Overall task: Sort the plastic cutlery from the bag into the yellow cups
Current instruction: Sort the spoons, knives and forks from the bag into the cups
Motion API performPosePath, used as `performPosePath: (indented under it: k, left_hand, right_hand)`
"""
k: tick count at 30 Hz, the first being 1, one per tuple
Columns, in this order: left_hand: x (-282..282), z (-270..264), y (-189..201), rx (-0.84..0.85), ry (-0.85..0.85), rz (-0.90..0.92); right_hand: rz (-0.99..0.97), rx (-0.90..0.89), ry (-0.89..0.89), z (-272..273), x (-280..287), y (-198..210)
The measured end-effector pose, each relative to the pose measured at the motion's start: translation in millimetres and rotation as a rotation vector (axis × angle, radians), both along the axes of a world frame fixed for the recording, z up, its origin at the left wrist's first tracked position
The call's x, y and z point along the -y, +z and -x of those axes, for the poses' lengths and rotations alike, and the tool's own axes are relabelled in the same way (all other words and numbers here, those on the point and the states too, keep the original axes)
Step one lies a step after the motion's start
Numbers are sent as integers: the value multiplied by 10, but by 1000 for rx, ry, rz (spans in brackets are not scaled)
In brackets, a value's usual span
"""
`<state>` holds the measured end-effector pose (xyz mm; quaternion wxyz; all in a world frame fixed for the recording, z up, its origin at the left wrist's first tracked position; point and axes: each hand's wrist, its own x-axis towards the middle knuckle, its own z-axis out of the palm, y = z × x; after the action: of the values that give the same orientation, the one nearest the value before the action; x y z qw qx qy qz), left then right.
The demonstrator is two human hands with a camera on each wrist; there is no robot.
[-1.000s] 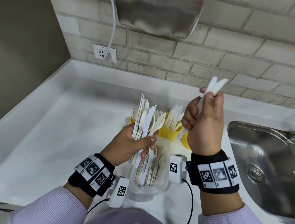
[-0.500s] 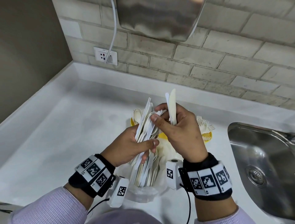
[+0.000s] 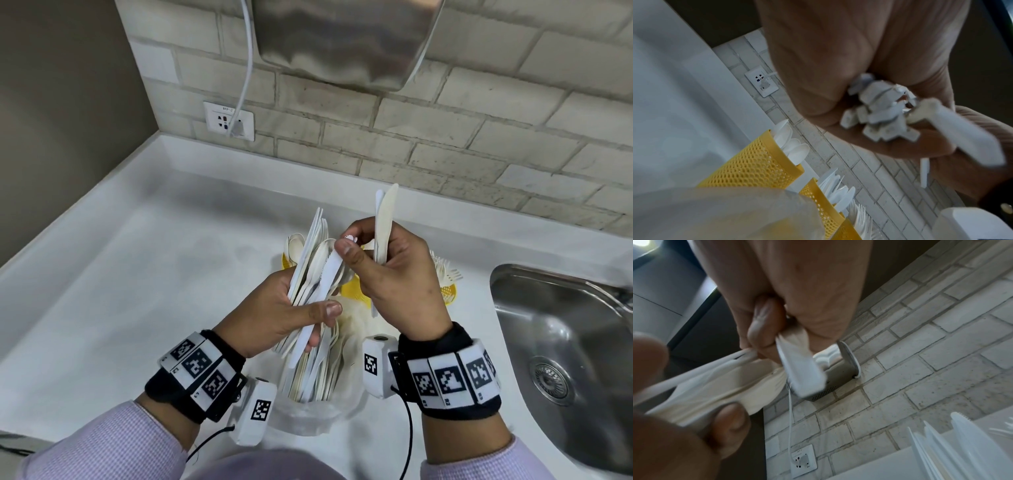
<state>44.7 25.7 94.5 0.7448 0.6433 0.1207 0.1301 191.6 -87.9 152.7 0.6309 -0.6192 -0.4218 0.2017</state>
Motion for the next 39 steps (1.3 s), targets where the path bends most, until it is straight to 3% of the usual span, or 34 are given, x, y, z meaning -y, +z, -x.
performPosePath:
  k: [3,11,17,21,26,32,37,39]
  left_hand:
    - [-4,11,-3,-6,-25,26]
    - [41,-13,22,-5,13,-11]
    - [24,-29,-12,-13,82,-66]
    - [32,-26,-15,-3,117,-97]
    - [41,-37,3,-1,156,-155]
    - [67,-40,-27,-22,158,-154]
    - [62,-43,-29,-13,135,-181]
    - [64,-41,-20,-26,137,-202]
  right_hand:
    - [17,14,-1,-63,9,-23]
    - [-118,-235,-40,-69,7,26]
    - [34,-152,-90,-40,37,-52]
    - [-56,-333,-115,-45,23,-46]
    - [24,-234,-52,9,-1,-87]
    - [-186,-333,-260,-42,-48,-74]
    - [-399,-652,-341,-97,-17,76]
    - [-456,-616,-428,-130,4,123]
